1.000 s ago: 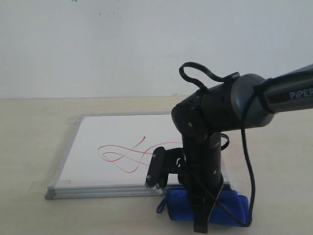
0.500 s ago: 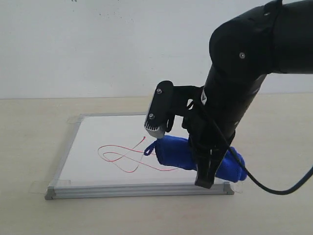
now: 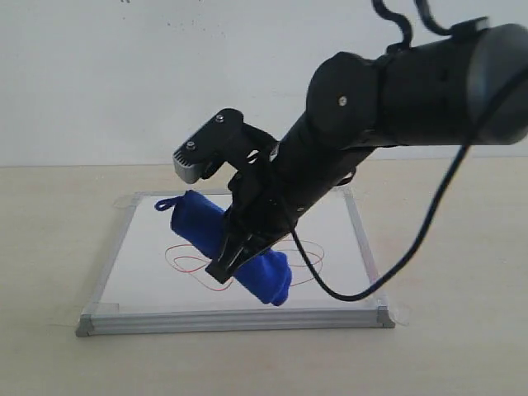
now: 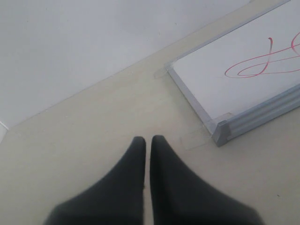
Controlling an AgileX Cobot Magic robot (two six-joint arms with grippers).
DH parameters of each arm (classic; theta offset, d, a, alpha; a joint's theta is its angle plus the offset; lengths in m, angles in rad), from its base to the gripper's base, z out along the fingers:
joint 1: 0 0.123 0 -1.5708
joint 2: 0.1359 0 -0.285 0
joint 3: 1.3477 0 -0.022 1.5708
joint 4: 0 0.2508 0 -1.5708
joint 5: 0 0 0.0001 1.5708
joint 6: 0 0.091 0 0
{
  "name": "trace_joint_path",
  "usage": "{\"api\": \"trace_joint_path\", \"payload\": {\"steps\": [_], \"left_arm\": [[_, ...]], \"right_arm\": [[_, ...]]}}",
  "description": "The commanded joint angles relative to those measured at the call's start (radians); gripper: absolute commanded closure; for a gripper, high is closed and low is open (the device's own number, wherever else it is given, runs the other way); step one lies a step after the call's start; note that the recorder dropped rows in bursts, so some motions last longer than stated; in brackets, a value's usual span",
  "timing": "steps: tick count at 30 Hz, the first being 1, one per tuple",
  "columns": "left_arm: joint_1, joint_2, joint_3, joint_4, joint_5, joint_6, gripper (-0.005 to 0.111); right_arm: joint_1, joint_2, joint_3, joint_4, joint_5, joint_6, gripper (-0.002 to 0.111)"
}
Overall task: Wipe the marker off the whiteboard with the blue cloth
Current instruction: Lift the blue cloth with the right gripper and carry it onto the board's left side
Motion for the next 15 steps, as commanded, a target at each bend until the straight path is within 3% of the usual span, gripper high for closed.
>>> {"api": "trace_joint_path", "payload": {"steps": [1,3,9,15], "left_arm": [[-0.002,-0.003,0.003,-0.002,-0.003,0.005,0.103],[-0.002,-0.003,0.003,-0.002,-0.003,0.005,0.103],[-0.002,-0.003,0.003,-0.002,-0.003,0.005,0.103],[-0.002,-0.003,0.003,-0.002,-0.003,0.005,0.103]], "right_arm": [[0.019,0.121,-0.146,0.045,0.081,-0.011,0.108],[0.018,0.182,-0.229,0.081,0.090,0.039,0.108],[0.018,0.357,-0.491,0.094,0.127,0.433,0.108],[0.020,0.511,-0.713,0.094,0.172,0.575,0.108]]}}
